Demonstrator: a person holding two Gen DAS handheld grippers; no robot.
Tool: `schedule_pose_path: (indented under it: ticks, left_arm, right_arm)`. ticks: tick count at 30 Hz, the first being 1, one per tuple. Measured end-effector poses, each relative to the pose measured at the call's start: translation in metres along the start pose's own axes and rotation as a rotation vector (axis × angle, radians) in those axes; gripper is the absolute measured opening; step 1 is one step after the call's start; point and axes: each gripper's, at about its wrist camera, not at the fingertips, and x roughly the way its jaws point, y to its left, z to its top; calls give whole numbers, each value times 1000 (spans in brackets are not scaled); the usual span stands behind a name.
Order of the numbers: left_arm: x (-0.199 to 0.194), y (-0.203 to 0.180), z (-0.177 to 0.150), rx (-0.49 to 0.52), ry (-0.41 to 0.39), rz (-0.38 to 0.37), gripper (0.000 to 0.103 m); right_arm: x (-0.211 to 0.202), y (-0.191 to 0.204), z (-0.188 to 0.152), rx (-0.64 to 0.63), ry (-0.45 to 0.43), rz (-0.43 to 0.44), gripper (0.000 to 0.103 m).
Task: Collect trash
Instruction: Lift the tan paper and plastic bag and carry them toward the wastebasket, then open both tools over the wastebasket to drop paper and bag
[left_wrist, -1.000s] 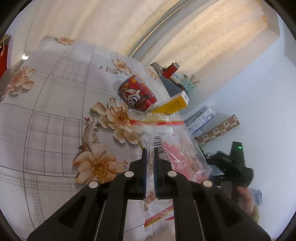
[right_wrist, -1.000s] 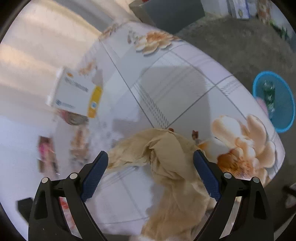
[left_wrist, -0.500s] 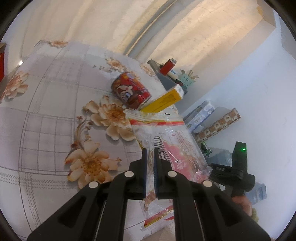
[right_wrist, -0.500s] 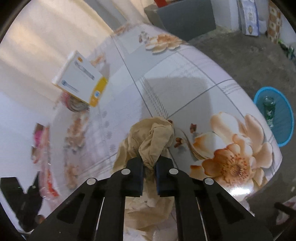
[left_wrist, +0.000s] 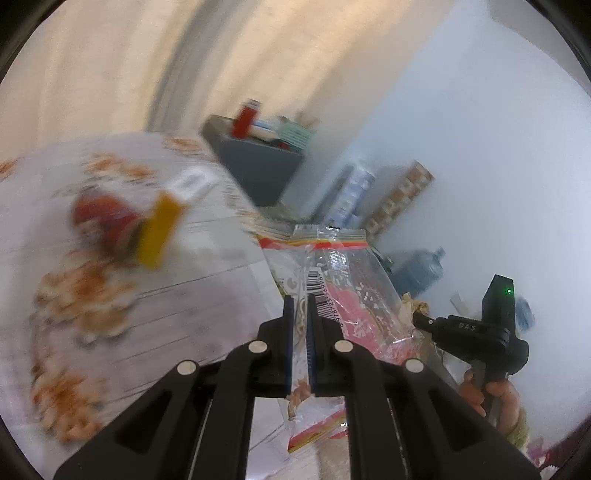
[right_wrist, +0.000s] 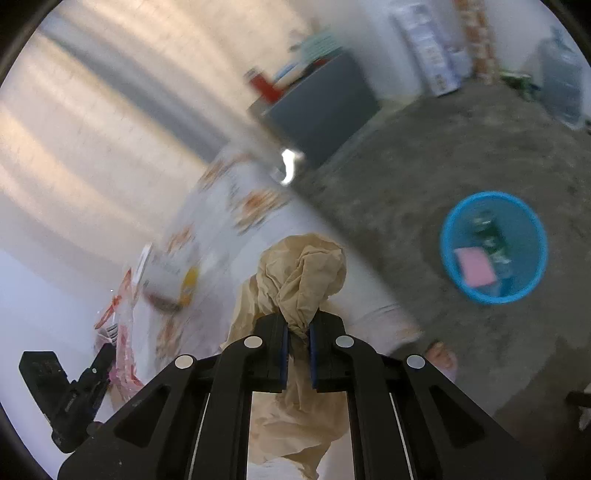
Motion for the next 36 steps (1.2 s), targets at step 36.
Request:
schedule_pose_path:
  ticks: [36]
  left_arm:
    - [493, -198, -56, 402, 728, 169, 12]
  right_arm:
    - [78, -268, 97, 219, 2, -378, 14]
